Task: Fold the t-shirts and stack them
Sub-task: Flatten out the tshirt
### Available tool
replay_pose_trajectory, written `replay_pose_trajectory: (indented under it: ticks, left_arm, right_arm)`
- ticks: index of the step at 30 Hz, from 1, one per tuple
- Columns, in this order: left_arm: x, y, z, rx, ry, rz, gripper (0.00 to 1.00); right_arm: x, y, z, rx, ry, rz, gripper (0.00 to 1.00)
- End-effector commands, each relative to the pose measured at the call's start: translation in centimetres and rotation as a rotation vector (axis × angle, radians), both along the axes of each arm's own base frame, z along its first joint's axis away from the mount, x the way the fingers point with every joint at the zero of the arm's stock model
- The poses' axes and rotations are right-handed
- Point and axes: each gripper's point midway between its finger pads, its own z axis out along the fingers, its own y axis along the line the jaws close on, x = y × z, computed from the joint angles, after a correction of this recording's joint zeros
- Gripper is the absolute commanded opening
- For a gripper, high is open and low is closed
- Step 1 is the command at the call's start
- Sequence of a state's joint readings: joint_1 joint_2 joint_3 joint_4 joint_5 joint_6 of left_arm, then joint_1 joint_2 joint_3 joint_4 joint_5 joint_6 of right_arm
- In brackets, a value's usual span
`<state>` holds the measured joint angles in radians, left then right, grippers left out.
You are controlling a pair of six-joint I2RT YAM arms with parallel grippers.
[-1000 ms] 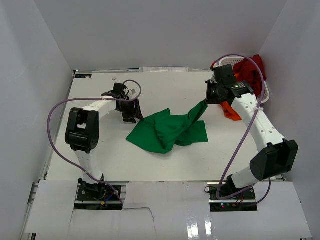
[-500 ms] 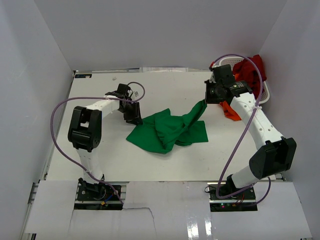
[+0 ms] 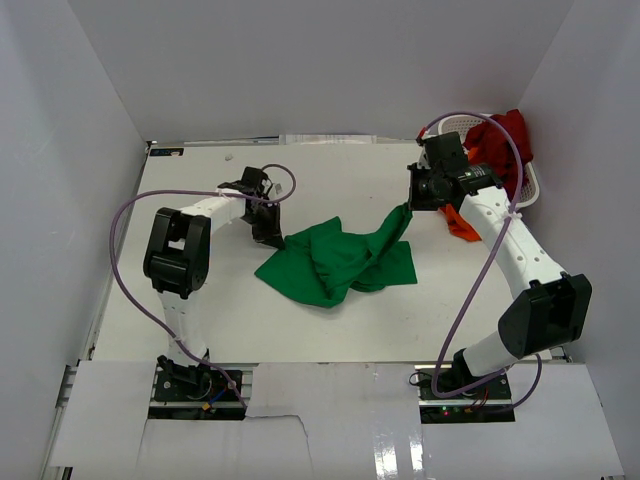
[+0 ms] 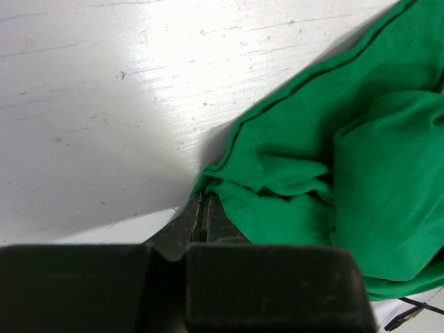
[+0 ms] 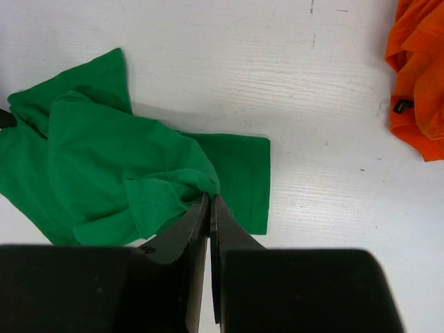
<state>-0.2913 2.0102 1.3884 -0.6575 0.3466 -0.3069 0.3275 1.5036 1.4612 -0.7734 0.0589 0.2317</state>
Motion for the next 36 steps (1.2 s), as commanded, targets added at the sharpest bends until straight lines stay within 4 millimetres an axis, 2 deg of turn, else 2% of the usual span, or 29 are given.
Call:
replay_pose_trajectory:
  ticks: [1, 4, 5, 8, 9, 11, 12, 13, 14, 15, 16, 17, 18, 19, 20, 21, 22, 23, 24, 25, 26, 27, 29, 30, 32, 33, 35, 36]
  left_arm:
    - [1.0, 0.0, 0.9, 0.02, -0.041, 0.005, 0.0]
    - [2.1, -0.3, 4.9, -0.002, -0.13, 0.018, 0.0]
    - [2.8, -0.2, 7.6, -0.008, -0.182, 0.027, 0.0]
    - [3.6, 0.6, 12.2, -0.006, -0.25, 0.056, 0.0]
    - [3.7, 1.0, 15.3, -0.016, -0.295, 0.071, 0.0]
    - [4.2, 3.3, 18.1, -0.029, -0.339, 0.144, 0.0]
    - [4.1, 4.5, 19.2, -0.035, -0.353, 0.178, 0.0]
    - [4.0, 7.1, 21.2, -0.06, -0.388, 0.245, 0.0]
    - [3.9, 8.6, 21.8, -0.079, -0.396, 0.29, 0.0]
    - [4.0, 9.9, 22.3, -0.083, -0.419, 0.325, 0.0]
    - [3.6, 12.4, 22.3, -0.06, -0.43, 0.391, 0.0]
    - [3.6, 14.2, 22.4, -0.052, -0.435, 0.445, 0.0]
    - [3.2, 15.1, 22.5, -0.052, -0.44, 0.476, 0.0]
    - [2.4, 16.6, 21.2, -0.054, -0.413, 0.533, 0.0]
    - [1.8, 17.3, 23.6, -0.076, -0.511, 0.566, 0.0]
    - [1.2, 17.8, 24.1, -0.094, -0.531, 0.614, 0.0]
    - [0.5, 19.1, 24.5, -0.088, -0.555, 0.663, 0.0]
    - [-0.8, 19.5, 25.6, -0.084, -0.617, 0.691, 0.0]
    - [-1.4, 19.7, 26.2, -0.084, -0.649, 0.705, 0.0]
    - [-2.0, 20.0, 27.0, -0.09, -0.679, 0.728, 0.0]
    - [-2.5, 20.0, 27.5, -0.097, -0.722, 0.732, 0.0]
    - [-3.9, 19.6, 29.9, -0.115, -0.809, 0.728, 0.0]
    - [-5.4, 19.4, 32.0, -0.142, -0.89, 0.75, 0.0]
    - [-7.1, 19.1, 33.8, -0.155, -0.958, 0.753, 0.0]
    - [-8.8, 18.8, 35.2, -0.18, -1.011, 0.773, 0.0]
    - [-10.4, 18.5, 36.4, -0.188, -1.066, 0.772, 0.0]
    - [-12.1, 18.4, 37.2, -0.194, -1.098, 0.79, 0.0]
    - [-13.6, 18.5, 38.4, -0.191, -1.151, 0.807, 0.0]
  right_arm:
    - [0.8, 0.3, 1.3, 0.028, -0.057, 0.007, 0.08]
    - [1.4, 0.7, 1.3, 0.036, -0.049, 0.018, 0.08]
    - [1.9, 0.9, 2.2, 0.045, -0.067, 0.022, 0.08]
    - [3.4, 1.2, 2.5, 0.041, -0.05, 0.028, 0.08]
    - [4.9, 1.5, 3.9, 0.047, -0.078, 0.026, 0.08]
    - [6.0, 1.1, 5.4, 0.051, -0.095, 0.015, 0.08]
    - [6.9, 1.7, 8.2, 0.093, -0.153, 0.037, 0.08]
    - [7.6, 1.6, 8.6, 0.098, -0.159, 0.037, 0.08]
    - [8.1, 1.8, 9.6, 0.112, -0.177, 0.047, 0.08]
    - [8.2, 2.1, 9.6, 0.121, -0.157, 0.057, 0.08]
    - [8.5, 2.3, 12.3, 0.14, -0.214, 0.067, 0.08]
    - [8.4, 2.5, 12.9, 0.149, -0.219, 0.084, 0.08]
    - [7.5, 2.9, 14.1, 0.173, -0.233, 0.116, 0.08]
    - [6.9, 3.0, 14.1, 0.18, -0.231, 0.125, 0.08]
    - [6.2, 3.0, 14.4, 0.19, -0.245, 0.138, 0.08]
    - [4.6, 3.0, 17.3, 0.224, -0.334, 0.164, 0.08]
    - [3.7, 2.8, 15.4, 0.221, -0.298, 0.163, 0.08]
    - [2.7, 2.7, 16.0, 0.232, -0.319, 0.169, 0.08]
    - [1.5, 2.8, 16.5, 0.248, -0.334, 0.191, 0.08]
    - [-0.6, 2.4, 18.7, 0.263, -0.401, 0.208, 0.08]
    - [-1.7, 2.4, 18.1, 0.267, -0.396, 0.219, 0.08]
    - [-4.3, 2.1, 20.1, 0.288, -0.465, 0.253, 0.08]
    - [-6.3, 1.8, 21.5, 0.304, -0.529, 0.267, 0.08]
    - [-8.6, 1.5, 22.4, 0.324, -0.573, 0.291, 0.08]
    - [-10.7, 1.3, 23.6, 0.348, -0.621, 0.307, 0.08]
    - [-13.2, 1.3, 24.7, 0.375, -0.661, 0.348, 0.08]
    - [-15.3, 1.1, 25.4, 0.396, -0.685, 0.363, 0.08]
    - [-17.3, 0.6, 26.6, 0.403, -0.736, 0.376, 0.08]
